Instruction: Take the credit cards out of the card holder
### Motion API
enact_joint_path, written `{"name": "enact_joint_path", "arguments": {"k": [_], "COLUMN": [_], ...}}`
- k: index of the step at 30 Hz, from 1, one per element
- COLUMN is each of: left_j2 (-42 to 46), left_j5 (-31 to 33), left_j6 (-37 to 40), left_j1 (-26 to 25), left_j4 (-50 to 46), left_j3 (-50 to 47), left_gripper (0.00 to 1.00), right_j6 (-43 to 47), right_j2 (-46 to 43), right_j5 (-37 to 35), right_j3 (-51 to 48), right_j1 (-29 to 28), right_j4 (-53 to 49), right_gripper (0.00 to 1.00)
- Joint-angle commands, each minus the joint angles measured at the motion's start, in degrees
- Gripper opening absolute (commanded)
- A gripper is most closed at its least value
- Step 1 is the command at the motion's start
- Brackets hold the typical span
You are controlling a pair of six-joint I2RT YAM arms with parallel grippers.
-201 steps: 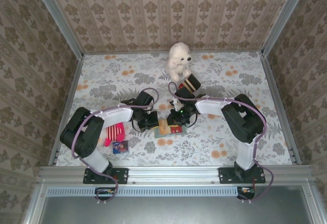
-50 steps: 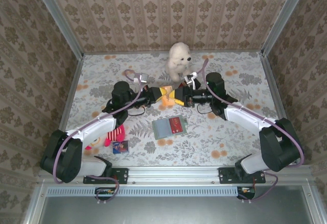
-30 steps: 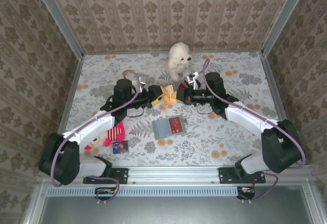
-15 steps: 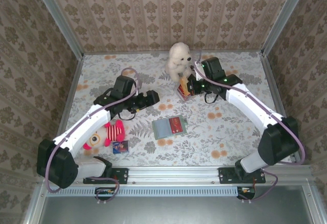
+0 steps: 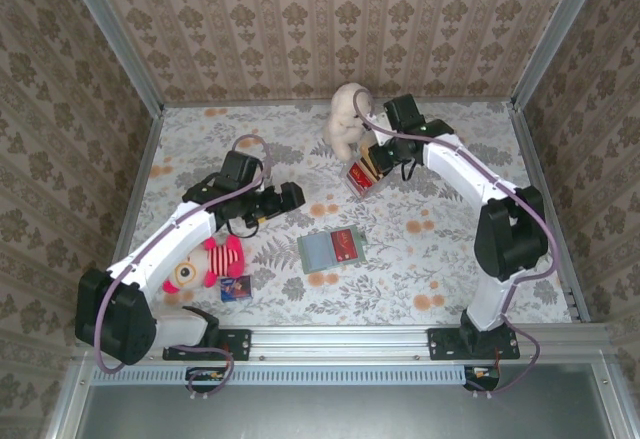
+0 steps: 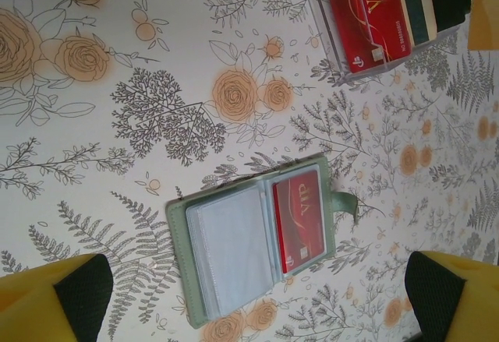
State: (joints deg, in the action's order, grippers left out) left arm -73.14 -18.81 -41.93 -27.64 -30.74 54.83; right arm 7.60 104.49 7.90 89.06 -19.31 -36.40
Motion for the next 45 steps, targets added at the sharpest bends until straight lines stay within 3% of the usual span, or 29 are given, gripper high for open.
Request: {"name": "enact_joint_path", "arguments": {"k": [1,15,37,45], "left_j2": [-0.68,-1.3,-2.62,-2.35], "left_j5": [-0.52,-2.54,-4.04,-4.66], "left_j6": [0.81,-0.23,-0.52,-0.17], "left_j1": [0.49,0.48,0.57,0.57], "left_j4": [-0.63,0.24,1.73,2.0], "left_j3": [-0.82,-2.43,-2.84,-2.92], "left_gripper": [1.0,1.0,1.0,1.0], "right_j6": [5.05,2.76,3.73,3.83], "right_j2": [3.1,11.1,12.68,13.04], "right_j5": [-0.44,-1.0,0.2,1.68], "right_j3": [3.83,8.01,9.52,9.44], "right_j1": [0.36,0.83,1.12,1.17], "right_j4": [-3.96,-3.91,-6.41,-7.89], "right_gripper": [0.0,0.0,0.0,0.17]}}
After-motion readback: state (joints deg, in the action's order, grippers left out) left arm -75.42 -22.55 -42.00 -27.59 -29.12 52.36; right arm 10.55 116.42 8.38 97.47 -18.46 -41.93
